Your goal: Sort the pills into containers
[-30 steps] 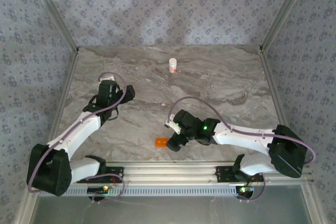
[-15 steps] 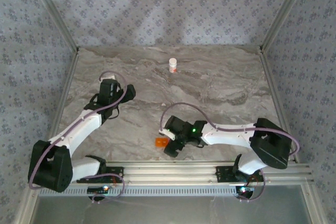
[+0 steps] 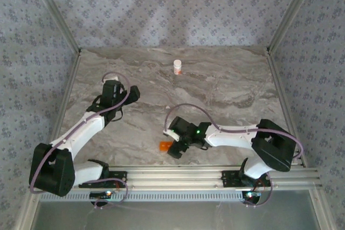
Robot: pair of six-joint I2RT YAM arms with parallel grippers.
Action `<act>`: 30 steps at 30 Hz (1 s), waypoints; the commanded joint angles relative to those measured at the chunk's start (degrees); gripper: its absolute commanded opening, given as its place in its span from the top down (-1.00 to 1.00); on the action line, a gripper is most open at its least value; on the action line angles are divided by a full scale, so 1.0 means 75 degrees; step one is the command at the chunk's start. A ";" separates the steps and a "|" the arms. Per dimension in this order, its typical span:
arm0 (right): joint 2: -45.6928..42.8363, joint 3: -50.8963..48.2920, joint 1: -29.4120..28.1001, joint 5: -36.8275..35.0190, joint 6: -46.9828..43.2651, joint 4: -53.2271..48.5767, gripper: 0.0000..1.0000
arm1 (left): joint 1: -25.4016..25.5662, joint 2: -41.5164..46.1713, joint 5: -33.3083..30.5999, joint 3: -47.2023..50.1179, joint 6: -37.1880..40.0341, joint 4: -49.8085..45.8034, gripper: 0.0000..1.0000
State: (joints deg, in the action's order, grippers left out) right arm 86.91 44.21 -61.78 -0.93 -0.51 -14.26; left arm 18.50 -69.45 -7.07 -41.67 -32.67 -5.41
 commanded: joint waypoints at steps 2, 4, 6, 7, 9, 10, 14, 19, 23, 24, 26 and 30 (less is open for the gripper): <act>0.0188 0.0182 0.0220 -0.0224 -0.0049 0.0266 -0.99 | 0.0041 0.0002 0.0080 -0.0160 -0.0096 0.0030 -0.96; 0.0232 0.0181 0.0307 -0.0301 -0.0014 0.0349 -0.99 | 0.0041 0.0002 0.0091 -0.0145 -0.0118 0.0041 -0.96; 0.0238 0.0186 0.0375 -0.0355 0.0018 0.0413 -0.99 | 0.0055 -0.0003 0.0109 -0.0151 -0.0121 0.0042 -0.96; 0.0242 0.0210 0.0417 -0.0403 0.0046 0.0406 -0.99 | 0.0052 -0.0004 0.0100 -0.0151 -0.0121 0.0050 -0.96; 0.0243 0.0255 0.0519 -0.0464 0.0057 0.0391 -0.99 | 0.0053 -0.0018 0.0111 -0.0151 -0.0133 0.0062 -0.96; 0.0243 0.0290 0.0575 -0.0504 0.0054 0.0380 -0.99 | 0.0053 -0.0020 0.0110 -0.0151 -0.0141 0.0065 -0.96; 0.0197 0.0369 0.0868 -0.0499 0.0089 0.0346 -0.99 | 0.0063 -0.0030 0.0158 -0.0151 -0.0168 0.0065 -0.96; -0.0226 0.0376 0.1031 0.0531 0.0371 0.0420 -0.99 | 0.0082 0.0020 0.0277 -0.0136 -0.0174 0.0053 -0.96; -0.0732 0.0179 0.1074 0.0757 0.0892 0.0460 -0.99 | 0.0087 0.0142 0.0477 -0.0152 -0.0223 -0.0031 -0.96; -0.0858 0.0091 0.1091 0.0758 0.1027 0.0448 -0.99 | 0.0075 0.0180 0.0555 -0.0162 -0.0255 -0.0070 -0.96; -0.1024 -0.0048 0.1192 0.0733 0.1333 0.0337 -0.99 | 0.0086 0.0271 0.0688 -0.0154 -0.0319 -0.0137 -0.96; -0.1059 -0.0127 0.1574 0.1049 0.1857 -0.0022 -0.83 | 0.0111 0.0394 0.0918 -0.0119 -0.0520 -0.0362 -0.96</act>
State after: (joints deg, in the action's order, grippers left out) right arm 79.26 44.45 -51.64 4.51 8.49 -11.40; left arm 18.90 -68.29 -2.50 -41.67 -35.03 -6.44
